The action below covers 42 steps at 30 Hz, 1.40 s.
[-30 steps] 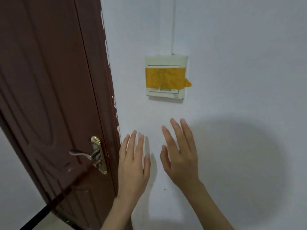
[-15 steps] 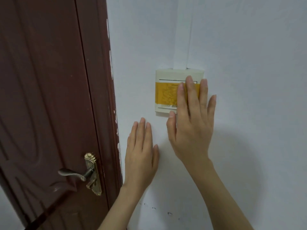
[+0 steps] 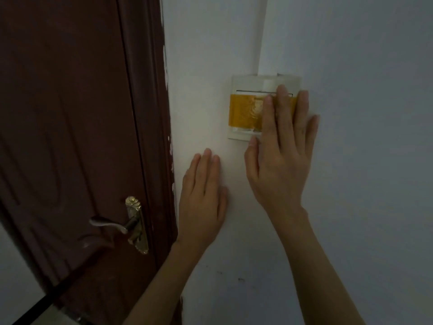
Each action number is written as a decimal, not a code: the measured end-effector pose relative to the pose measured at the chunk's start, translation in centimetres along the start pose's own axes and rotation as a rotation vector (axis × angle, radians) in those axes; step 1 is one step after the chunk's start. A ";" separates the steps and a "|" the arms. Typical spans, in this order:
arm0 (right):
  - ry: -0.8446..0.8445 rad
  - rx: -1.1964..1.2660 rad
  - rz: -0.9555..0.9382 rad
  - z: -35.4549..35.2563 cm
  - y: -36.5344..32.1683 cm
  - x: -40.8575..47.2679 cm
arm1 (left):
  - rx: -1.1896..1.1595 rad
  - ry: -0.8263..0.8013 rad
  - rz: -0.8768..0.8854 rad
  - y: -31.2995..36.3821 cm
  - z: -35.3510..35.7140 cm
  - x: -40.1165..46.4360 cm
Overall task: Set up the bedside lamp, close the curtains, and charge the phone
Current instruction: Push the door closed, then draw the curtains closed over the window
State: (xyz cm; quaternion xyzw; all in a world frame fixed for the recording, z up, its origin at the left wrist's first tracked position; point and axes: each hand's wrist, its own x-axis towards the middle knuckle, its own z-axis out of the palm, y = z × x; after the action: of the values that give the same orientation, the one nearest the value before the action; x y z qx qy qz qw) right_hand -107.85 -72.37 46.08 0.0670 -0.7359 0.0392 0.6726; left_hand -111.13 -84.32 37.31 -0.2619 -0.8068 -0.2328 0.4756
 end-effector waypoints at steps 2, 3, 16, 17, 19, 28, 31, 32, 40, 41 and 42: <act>-0.009 0.040 0.020 -0.3 -0.3 -0.4 | 0.008 -0.029 -0.018 0.0 -0.5 -0.6; -0.011 0.068 0.025 -0.5 -0.6 -0.8 | 0.013 -0.042 -0.032 0.0 -0.8 -1.0; -0.537 0.679 0.024 -2.4 -6.1 -17.9 | 0.272 -0.157 -0.456 1.5 -5.6 -17.2; -0.605 0.722 0.024 -2.6 -6.7 -19.5 | 0.306 -0.171 -0.514 2.1 -6.2 -19.0; -0.750 0.795 0.009 -3.3 -7.9 -22.9 | 0.362 -0.208 -0.617 3.5 -7.5 -22.8; -1.302 1.066 -0.196 -8.8 -14.2 -34.5 | 0.502 -0.379 -1.166 9.1 -14.0 -36.8; -1.411 1.119 -0.250 -10.7 -16.8 -36.6 | 0.544 -0.373 -1.309 10.1 -16.5 -39.8; -1.442 1.133 -0.271 -11.3 -17.8 -37.1 | 0.568 -0.362 -1.352 10.2 -17.4 -40.5; -1.595 1.178 -0.487 -12.8 -27.6 -40.4 | 0.698 -0.335 -1.607 7.5 -25.2 -45.7; -1.611 1.185 -0.502 -12.7 -29.2 -40.5 | 0.705 -0.335 -1.626 6.7 -26.3 -46.5; -1.625 1.196 -0.511 -12.7 -31.0 -40.7 | 0.713 -0.336 -1.643 5.9 -27.5 -47.3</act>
State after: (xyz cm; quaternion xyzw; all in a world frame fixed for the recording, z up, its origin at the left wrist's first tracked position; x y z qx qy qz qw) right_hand -87.18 -99.24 5.79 0.5495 -0.7916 0.1972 -0.1806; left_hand -70.23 -106.58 8.06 0.5273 -0.8224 -0.1939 0.0892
